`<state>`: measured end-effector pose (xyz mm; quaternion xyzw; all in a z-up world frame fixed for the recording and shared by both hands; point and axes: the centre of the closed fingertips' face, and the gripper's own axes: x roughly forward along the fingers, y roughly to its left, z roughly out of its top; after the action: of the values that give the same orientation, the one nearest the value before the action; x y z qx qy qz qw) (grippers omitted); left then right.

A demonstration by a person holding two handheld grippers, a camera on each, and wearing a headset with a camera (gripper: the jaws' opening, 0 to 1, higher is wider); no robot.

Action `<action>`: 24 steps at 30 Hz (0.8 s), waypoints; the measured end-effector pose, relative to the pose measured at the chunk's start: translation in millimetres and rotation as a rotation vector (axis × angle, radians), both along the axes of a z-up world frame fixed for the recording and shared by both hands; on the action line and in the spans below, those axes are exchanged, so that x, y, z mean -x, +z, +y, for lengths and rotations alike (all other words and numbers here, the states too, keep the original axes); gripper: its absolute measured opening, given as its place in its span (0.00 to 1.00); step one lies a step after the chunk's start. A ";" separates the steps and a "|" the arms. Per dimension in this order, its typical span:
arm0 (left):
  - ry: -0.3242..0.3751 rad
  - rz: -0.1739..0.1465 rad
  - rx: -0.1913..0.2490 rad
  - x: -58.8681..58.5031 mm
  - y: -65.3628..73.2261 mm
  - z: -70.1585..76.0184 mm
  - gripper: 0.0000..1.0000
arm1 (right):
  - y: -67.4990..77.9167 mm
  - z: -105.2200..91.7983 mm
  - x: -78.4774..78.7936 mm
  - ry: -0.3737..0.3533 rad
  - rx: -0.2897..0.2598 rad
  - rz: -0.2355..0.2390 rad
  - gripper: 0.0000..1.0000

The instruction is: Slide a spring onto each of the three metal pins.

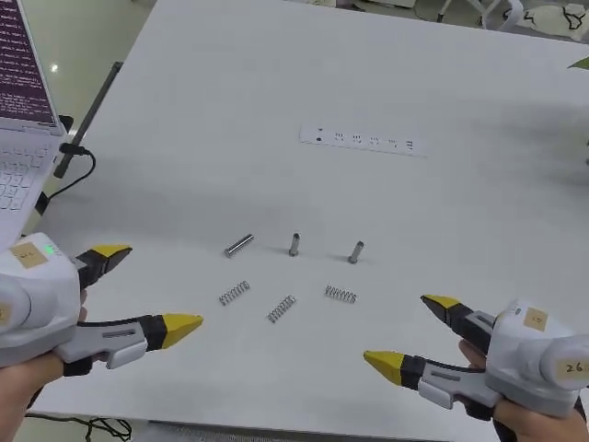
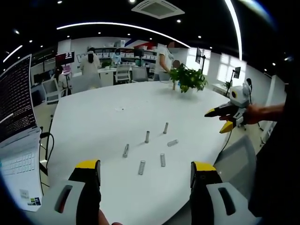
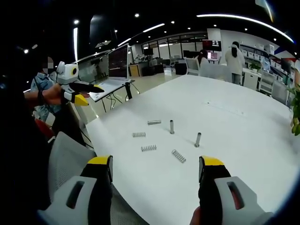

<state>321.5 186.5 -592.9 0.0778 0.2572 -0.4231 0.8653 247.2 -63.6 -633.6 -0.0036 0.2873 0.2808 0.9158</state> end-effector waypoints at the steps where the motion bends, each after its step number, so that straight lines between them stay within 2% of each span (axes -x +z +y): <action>1: -0.002 0.000 -0.003 -0.1 -0.5 -0.2 0.75 | 0.4 0.1 0.1 -0.001 -0.002 0.000 0.74; 18: -0.015 0.007 0.000 -2.9 -5.1 -9.2 0.75 | -0.6 -8.1 -4.1 -0.018 0.004 -0.001 0.74; 24: -0.030 0.009 -0.009 -10.6 -8.1 -12.3 0.75 | -1.8 -7.9 -3.7 -0.013 0.008 0.004 0.74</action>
<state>332.1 174.2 -601.1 0.0838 0.2619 -0.4351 0.8574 250.9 -71.5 -635.3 -0.0047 0.2903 0.2740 0.9169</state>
